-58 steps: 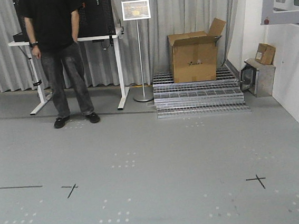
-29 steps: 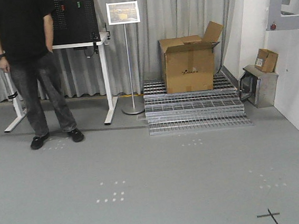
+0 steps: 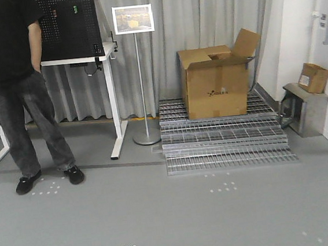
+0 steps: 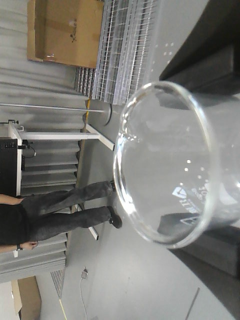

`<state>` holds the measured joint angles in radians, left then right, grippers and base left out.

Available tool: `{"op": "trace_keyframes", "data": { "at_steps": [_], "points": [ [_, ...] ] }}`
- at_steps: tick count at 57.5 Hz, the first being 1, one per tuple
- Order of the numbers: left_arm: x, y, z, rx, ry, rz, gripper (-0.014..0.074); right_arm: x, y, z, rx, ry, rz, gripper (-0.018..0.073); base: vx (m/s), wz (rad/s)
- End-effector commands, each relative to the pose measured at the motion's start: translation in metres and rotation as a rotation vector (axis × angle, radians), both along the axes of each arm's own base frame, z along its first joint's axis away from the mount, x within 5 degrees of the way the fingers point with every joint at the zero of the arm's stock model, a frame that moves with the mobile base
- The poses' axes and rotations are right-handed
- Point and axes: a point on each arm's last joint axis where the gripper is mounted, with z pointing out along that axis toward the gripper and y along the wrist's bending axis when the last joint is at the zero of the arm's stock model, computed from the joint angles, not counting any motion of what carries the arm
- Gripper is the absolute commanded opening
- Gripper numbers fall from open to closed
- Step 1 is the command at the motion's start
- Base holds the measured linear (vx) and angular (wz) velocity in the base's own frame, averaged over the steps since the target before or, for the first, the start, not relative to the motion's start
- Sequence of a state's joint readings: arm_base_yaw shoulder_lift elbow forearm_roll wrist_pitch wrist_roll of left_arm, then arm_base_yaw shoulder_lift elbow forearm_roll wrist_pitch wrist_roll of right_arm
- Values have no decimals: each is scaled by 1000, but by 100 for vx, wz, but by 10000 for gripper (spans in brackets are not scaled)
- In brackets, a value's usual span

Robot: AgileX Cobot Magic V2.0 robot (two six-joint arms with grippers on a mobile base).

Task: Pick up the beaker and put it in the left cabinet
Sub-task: 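Drive the base to the open white cabinet shelf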

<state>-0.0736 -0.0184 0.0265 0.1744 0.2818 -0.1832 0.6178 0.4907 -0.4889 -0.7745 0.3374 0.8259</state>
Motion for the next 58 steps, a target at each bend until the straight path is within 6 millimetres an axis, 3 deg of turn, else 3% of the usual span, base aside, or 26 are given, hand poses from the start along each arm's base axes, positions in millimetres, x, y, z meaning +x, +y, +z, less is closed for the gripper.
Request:
{"op": "trace_keyframes", "data": {
  "at_steps": [1, 58],
  "points": [
    [0, -1, 12, -11, -103, -14, 4, -1, 2, 15, 13, -77, 35, -1, 72, 9],
    [0, -1, 12, -11, -102, -14, 4, -1, 2, 15, 13, -77, 35, -1, 69, -8]
  ]
}}
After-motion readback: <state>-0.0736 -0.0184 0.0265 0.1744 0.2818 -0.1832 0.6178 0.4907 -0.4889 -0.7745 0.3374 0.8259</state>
